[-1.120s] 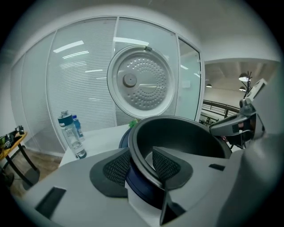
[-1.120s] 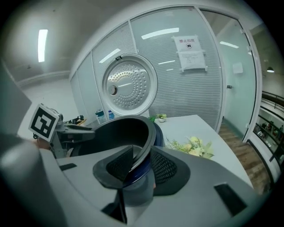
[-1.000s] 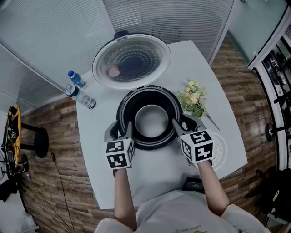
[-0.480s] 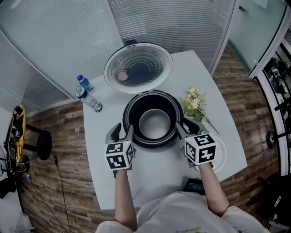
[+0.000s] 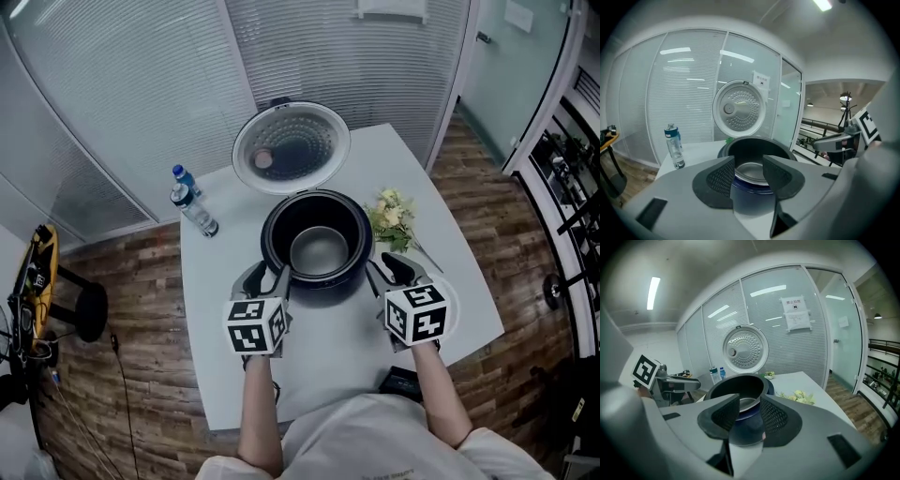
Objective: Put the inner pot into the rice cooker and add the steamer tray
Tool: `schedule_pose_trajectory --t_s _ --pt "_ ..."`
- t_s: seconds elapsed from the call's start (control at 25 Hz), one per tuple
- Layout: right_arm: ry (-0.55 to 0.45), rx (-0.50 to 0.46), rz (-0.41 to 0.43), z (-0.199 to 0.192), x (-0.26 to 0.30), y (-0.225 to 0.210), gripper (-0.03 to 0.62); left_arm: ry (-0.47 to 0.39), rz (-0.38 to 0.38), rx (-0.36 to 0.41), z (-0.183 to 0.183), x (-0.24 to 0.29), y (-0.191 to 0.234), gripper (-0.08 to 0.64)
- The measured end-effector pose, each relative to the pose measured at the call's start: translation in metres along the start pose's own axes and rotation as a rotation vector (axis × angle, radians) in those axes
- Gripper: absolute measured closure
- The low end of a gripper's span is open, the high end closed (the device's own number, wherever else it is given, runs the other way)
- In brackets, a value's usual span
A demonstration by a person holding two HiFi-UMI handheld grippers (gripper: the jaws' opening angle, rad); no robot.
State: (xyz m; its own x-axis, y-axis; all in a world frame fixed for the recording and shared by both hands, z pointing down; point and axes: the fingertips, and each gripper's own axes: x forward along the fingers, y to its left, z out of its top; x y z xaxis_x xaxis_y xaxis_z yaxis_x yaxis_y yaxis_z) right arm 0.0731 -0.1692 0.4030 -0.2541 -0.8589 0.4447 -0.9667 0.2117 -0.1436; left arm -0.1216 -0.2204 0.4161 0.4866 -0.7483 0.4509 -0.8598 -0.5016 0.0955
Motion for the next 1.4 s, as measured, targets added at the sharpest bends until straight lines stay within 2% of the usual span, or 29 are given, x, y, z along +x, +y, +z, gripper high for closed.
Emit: schedule_pose_trajectory --t_s 0.16,0.4,0.76,1.08,1.4 --pt "-0.005 0.016 -0.038 -0.017 -0.026 0.004 0.442 -0.031 -0.088 -0.001 0.000 -0.018 -0.030 0.379" --pt "-0.002 0.048 -0.101 -0.041 -0.063 0.015 0.442 -0.030 -0.197 0.023 -0.014 -0.046 -0.066 0.376" --pt "0.009 0.103 -0.213 -0.080 -0.113 0.011 0.442 -0.021 -0.325 0.056 -0.037 -0.076 -0.110 0.376" --pt "0.015 0.175 -0.290 -0.106 -0.140 -0.006 0.442 0.038 -0.388 0.080 -0.065 -0.076 -0.131 0.376" --pt "0.043 0.228 -0.269 -0.123 -0.134 -0.030 0.442 0.081 -0.405 0.080 -0.080 -0.057 -0.155 0.376"
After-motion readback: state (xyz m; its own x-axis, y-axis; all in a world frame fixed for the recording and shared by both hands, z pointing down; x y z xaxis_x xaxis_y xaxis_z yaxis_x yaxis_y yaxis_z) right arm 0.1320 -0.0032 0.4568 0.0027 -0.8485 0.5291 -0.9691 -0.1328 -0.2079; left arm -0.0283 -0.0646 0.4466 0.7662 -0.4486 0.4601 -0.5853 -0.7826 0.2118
